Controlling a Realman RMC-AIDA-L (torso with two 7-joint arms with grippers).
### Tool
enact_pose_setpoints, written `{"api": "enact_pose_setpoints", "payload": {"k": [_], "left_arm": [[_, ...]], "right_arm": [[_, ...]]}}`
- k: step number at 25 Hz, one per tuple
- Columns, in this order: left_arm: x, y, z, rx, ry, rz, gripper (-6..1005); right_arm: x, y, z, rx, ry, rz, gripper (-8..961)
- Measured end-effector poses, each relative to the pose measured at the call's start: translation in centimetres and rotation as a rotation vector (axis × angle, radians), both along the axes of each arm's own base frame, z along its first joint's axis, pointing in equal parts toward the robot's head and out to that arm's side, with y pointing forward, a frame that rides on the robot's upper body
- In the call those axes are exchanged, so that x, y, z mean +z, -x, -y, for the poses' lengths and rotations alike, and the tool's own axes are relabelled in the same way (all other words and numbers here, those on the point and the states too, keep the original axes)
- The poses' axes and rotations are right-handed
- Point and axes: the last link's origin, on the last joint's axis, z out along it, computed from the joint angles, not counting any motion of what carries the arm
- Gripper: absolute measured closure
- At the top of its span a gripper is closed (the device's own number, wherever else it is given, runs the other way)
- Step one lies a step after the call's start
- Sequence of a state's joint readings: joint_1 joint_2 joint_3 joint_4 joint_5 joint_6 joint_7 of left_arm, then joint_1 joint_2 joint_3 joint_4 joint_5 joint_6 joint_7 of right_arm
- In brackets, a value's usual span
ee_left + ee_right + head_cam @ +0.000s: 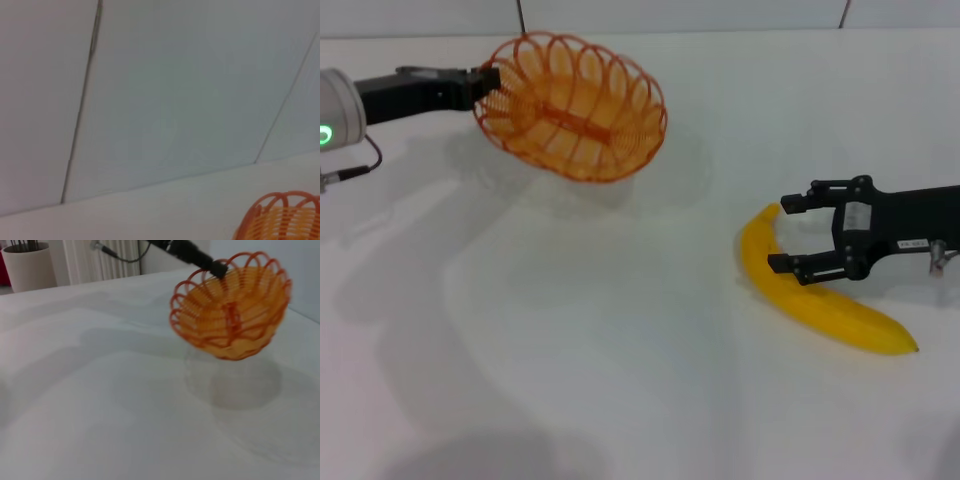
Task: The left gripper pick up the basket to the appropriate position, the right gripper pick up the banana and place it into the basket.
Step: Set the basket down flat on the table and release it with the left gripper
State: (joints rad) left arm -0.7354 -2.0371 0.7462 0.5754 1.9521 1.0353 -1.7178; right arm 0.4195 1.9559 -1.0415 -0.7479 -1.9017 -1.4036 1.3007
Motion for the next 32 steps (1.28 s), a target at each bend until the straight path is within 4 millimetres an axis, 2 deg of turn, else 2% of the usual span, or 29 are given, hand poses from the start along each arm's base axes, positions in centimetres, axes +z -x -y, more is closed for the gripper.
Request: {"api": "enact_pose_setpoints", "payload": {"k": [4,9,16,32], "left_arm": [[-0.1,0.1,-0.3,0.037,-0.022,0.038,944],[-1.9,1.6,0.2,0.126,-0.026,0.068,944],[-3.9,2.3,1.1,0.15,0.033,0.019,944],[-5.4,3.8,2.1,0.226,0.052,0.015,943]], "right_arm": [[-0.5,0.4,-0.2,0.005,0.018,0.009,120],[-0.9,0.6,-0.3,0.009,0.03,0.017,120],[-1.0,0.5,-0.1,0.002,0.031,0.014,121],[-1.3,0.4,0.0,-0.002,0.044,0.026,121]]}}
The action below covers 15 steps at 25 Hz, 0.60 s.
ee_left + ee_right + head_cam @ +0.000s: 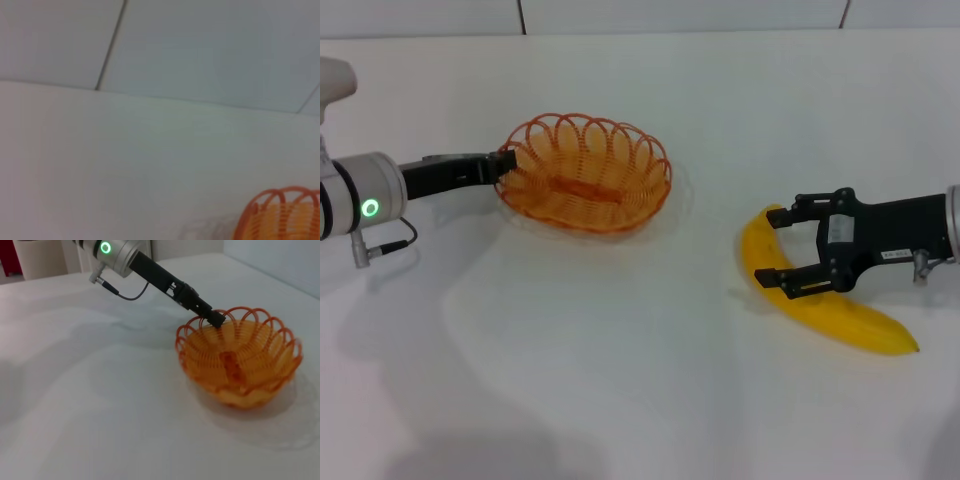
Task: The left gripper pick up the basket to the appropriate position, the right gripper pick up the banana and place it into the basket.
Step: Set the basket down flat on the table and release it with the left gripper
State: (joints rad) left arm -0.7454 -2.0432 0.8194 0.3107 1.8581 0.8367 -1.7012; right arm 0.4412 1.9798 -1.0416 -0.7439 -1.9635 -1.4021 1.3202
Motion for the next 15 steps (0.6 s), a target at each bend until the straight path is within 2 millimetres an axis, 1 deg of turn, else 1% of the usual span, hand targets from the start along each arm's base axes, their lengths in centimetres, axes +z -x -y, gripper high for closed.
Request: {"api": "enact_pose_setpoints", "payload": {"k": [6,15], "left_arm": [[-0.5,0.49,0.02,0.049,-0.018,0.003,943],[-0.77,0.55,0.25,0.048,-0.008,0.003,943]], "right_arm": [[-0.37,0.08,-0.03,-0.015,0.021,0.015,121],[-0.34,0.22,-0.1,-0.015,0.023,0.014,122]]}}
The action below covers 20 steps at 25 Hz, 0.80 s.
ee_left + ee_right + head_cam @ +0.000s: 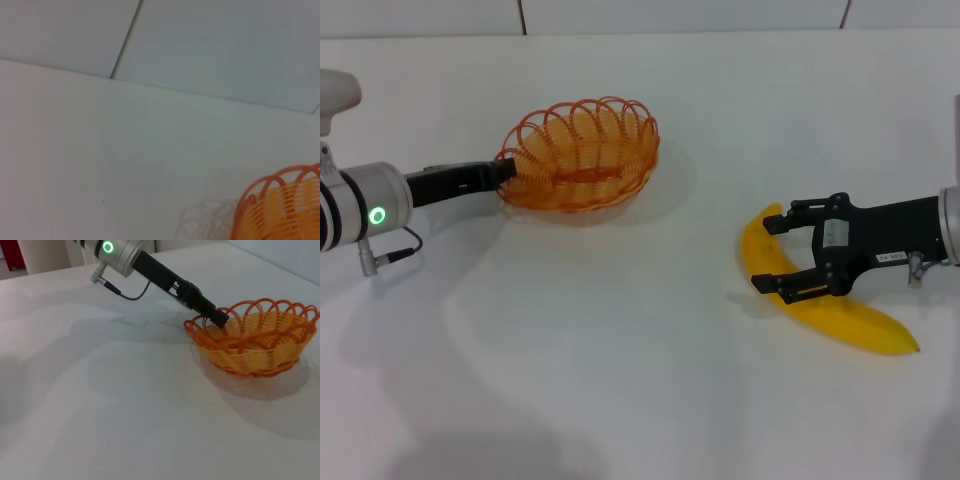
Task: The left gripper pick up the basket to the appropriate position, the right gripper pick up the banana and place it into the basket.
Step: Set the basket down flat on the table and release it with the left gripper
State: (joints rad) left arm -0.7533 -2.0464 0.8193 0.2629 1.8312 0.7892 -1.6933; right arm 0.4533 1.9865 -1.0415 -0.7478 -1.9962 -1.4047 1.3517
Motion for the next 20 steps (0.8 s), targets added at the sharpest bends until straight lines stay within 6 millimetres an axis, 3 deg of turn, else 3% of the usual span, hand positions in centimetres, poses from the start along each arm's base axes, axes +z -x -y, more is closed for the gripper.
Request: {"api": "enact_pose_setpoints", "payload": {"k": [20], "left_arm": [[0.46,0.29,0.0,0.003,-0.026,0.014,913]], "right_arm": [[-0.35,0.15,-0.04,0.002,0.009,0.004,121]]}}
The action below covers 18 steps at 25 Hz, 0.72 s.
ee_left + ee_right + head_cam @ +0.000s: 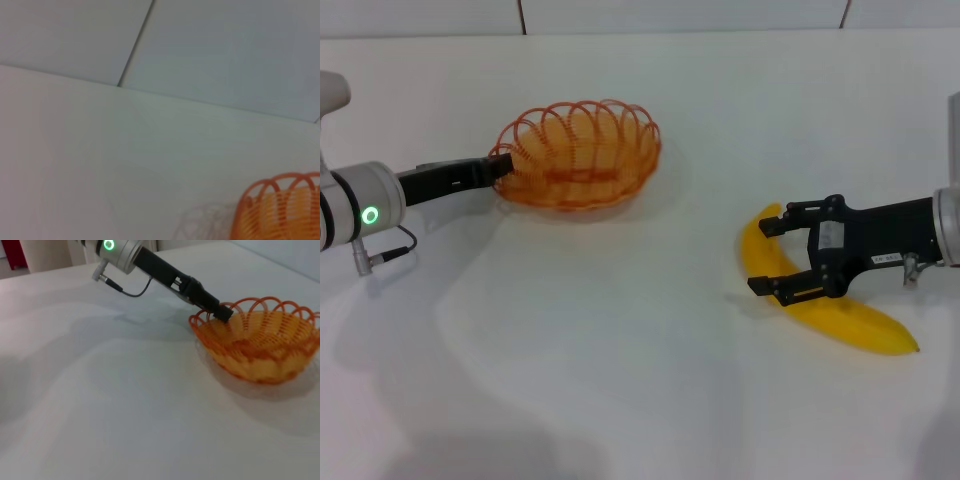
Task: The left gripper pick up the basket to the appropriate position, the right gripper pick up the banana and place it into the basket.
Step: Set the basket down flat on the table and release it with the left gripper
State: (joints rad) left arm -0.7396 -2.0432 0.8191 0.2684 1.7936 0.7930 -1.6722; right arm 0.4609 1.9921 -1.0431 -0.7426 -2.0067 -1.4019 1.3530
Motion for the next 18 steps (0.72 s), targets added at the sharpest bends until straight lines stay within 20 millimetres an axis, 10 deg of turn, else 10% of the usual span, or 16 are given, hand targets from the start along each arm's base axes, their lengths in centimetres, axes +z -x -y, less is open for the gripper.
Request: {"api": "enact_pose_setpoints", "payload": {"k": [18], "left_arm": [[0.69,-0.07,0.44,-0.09,-0.064,0.028,572]], "right_arm": [[-0.23,-0.21,0.07,-0.004,0.001,0.015,121]]}}
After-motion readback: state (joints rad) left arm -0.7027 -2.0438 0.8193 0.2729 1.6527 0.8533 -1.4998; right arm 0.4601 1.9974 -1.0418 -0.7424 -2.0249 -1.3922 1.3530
